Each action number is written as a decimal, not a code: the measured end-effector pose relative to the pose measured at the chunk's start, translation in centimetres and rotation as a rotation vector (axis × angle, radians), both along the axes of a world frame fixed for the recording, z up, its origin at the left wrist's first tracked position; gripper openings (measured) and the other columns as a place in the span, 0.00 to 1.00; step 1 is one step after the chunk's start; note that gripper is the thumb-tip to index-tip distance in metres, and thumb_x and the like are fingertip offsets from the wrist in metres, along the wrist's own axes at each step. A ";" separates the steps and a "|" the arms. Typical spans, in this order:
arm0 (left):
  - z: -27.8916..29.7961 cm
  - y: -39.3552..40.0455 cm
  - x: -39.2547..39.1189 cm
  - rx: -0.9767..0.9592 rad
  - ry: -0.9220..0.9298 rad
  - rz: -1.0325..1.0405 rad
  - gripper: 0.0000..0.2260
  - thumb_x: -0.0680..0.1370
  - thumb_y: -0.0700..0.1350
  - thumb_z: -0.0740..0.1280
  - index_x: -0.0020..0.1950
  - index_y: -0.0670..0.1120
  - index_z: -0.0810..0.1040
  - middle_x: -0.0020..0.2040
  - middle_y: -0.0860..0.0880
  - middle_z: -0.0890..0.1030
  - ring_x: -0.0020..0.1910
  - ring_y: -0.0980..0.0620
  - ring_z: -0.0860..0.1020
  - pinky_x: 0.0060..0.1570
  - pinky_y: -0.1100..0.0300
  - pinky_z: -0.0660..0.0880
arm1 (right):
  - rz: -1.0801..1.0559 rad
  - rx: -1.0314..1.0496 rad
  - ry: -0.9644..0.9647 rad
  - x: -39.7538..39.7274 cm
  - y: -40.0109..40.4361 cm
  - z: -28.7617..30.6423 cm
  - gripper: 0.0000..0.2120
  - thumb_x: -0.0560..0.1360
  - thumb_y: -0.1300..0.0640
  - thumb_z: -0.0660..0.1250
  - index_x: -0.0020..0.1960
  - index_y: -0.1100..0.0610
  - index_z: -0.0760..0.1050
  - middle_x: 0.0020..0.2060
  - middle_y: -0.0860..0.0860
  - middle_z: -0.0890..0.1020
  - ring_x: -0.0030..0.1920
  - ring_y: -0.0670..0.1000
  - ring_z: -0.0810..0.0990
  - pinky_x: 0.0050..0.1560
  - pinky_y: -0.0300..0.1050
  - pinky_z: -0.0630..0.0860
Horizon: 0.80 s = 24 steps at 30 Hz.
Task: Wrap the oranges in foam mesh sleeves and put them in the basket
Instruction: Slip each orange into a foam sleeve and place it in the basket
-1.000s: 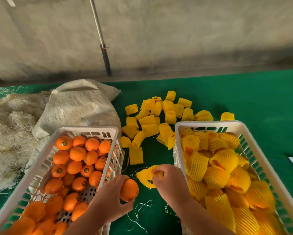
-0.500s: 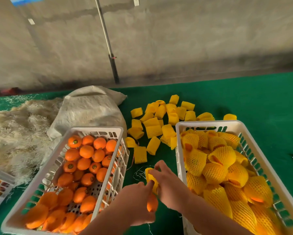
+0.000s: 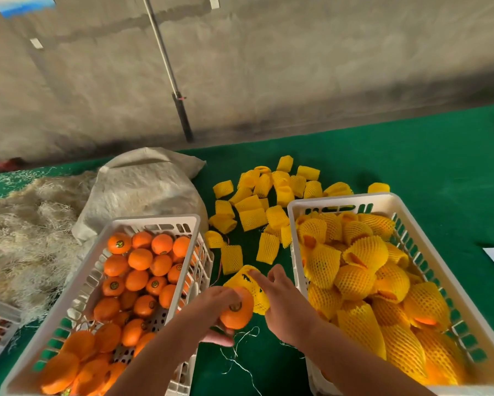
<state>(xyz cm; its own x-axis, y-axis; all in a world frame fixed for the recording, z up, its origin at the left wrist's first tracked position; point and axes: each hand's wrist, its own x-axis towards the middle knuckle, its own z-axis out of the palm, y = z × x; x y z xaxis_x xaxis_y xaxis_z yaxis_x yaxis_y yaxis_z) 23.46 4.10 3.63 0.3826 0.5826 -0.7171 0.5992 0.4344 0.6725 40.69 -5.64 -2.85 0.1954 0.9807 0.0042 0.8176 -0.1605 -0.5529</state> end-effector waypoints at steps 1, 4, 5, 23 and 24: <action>0.0 -0.1 0.1 -0.045 -0.043 0.095 0.20 0.77 0.54 0.75 0.62 0.48 0.72 0.56 0.35 0.77 0.49 0.37 0.83 0.42 0.46 0.85 | -0.005 -0.007 0.009 -0.1 0.0 -0.1 0.47 0.76 0.66 0.72 0.82 0.39 0.50 0.65 0.50 0.62 0.55 0.44 0.68 0.51 0.30 0.70; -0.9 -0.6 0.6 -0.001 -0.106 0.215 0.22 0.74 0.59 0.76 0.60 0.49 0.75 0.57 0.34 0.78 0.47 0.38 0.83 0.41 0.47 0.84 | 0.002 -0.004 0.064 -0.7 0.0 -0.4 0.47 0.76 0.64 0.72 0.81 0.39 0.48 0.64 0.50 0.62 0.52 0.45 0.71 0.54 0.33 0.71; -1.4 -1.0 0.7 0.043 -0.111 0.220 0.24 0.73 0.60 0.76 0.61 0.49 0.76 0.56 0.35 0.78 0.45 0.40 0.84 0.41 0.48 0.85 | 0.005 0.007 0.080 -1.0 0.0 -0.6 0.47 0.75 0.63 0.73 0.81 0.39 0.48 0.64 0.49 0.63 0.52 0.45 0.72 0.55 0.35 0.72; -5.5 -3.3 0.0 0.415 -0.055 0.120 0.22 0.73 0.52 0.79 0.63 0.57 0.75 0.52 0.48 0.82 0.45 0.46 0.86 0.41 0.51 0.85 | 0.120 0.051 0.096 -3.4 -1.0 1.5 0.37 0.77 0.56 0.73 0.79 0.47 0.55 0.72 0.47 0.58 0.61 0.51 0.76 0.60 0.35 0.70; -5.4 -3.6 0.0 0.524 -0.020 0.139 0.19 0.73 0.53 0.79 0.60 0.60 0.76 0.49 0.52 0.83 0.45 0.48 0.85 0.41 0.52 0.85 | 0.151 0.064 0.100 -4.0 -1.2 1.8 0.38 0.77 0.57 0.73 0.79 0.47 0.55 0.71 0.47 0.59 0.60 0.49 0.75 0.58 0.33 0.70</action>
